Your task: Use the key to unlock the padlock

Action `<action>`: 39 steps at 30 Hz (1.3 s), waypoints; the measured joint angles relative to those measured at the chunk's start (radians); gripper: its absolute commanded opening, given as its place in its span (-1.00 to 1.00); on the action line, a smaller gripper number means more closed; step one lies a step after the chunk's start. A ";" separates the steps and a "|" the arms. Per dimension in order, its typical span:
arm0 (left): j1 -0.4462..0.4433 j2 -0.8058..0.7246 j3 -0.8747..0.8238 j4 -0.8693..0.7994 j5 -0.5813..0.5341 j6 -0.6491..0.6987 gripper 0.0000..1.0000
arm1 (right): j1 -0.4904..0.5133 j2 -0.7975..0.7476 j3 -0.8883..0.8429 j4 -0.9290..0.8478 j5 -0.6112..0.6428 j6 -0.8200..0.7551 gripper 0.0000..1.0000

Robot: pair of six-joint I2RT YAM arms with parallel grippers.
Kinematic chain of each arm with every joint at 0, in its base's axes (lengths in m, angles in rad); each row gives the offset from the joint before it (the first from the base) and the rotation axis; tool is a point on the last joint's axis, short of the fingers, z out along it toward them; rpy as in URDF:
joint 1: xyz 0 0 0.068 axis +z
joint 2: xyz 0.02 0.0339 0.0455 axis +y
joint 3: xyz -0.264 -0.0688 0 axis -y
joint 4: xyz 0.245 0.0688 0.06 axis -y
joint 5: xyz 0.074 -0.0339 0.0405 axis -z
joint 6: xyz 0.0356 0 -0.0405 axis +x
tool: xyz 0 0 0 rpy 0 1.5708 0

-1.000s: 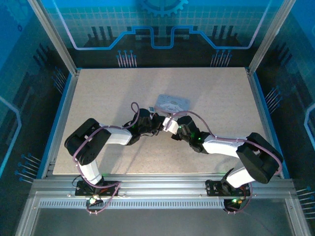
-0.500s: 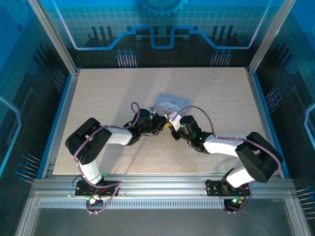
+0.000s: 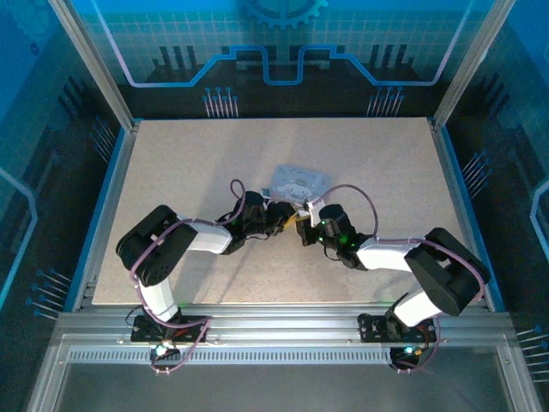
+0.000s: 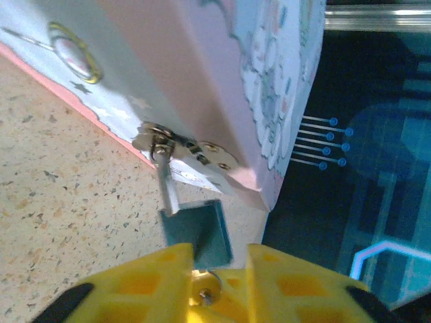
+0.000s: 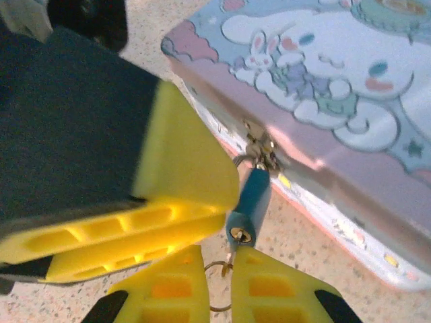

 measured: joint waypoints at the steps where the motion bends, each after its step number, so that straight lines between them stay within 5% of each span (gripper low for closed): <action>1: 0.000 -0.010 -0.002 -0.008 0.003 0.006 -0.22 | -0.005 0.002 -0.010 0.003 -0.005 0.029 -1.00; 10: 0.033 -0.152 -0.034 -0.114 0.000 0.088 0.14 | -0.055 0.031 -0.079 0.079 -0.089 0.249 -1.00; 17: 0.138 -0.243 -0.012 -0.306 -0.007 0.234 0.40 | -0.136 0.056 -0.171 0.188 -0.166 0.357 -0.98; 24: 0.222 -0.207 0.213 -0.571 -0.009 0.445 0.50 | -0.190 0.081 -0.196 0.256 -0.234 0.383 -0.62; 31: 0.229 -0.012 0.462 -0.751 0.021 0.602 0.57 | -0.257 0.076 -0.219 0.290 -0.295 0.380 -0.31; 39: 0.229 0.128 0.532 -0.851 0.061 0.665 0.53 | -0.331 -0.060 -0.253 0.231 -0.356 0.331 0.01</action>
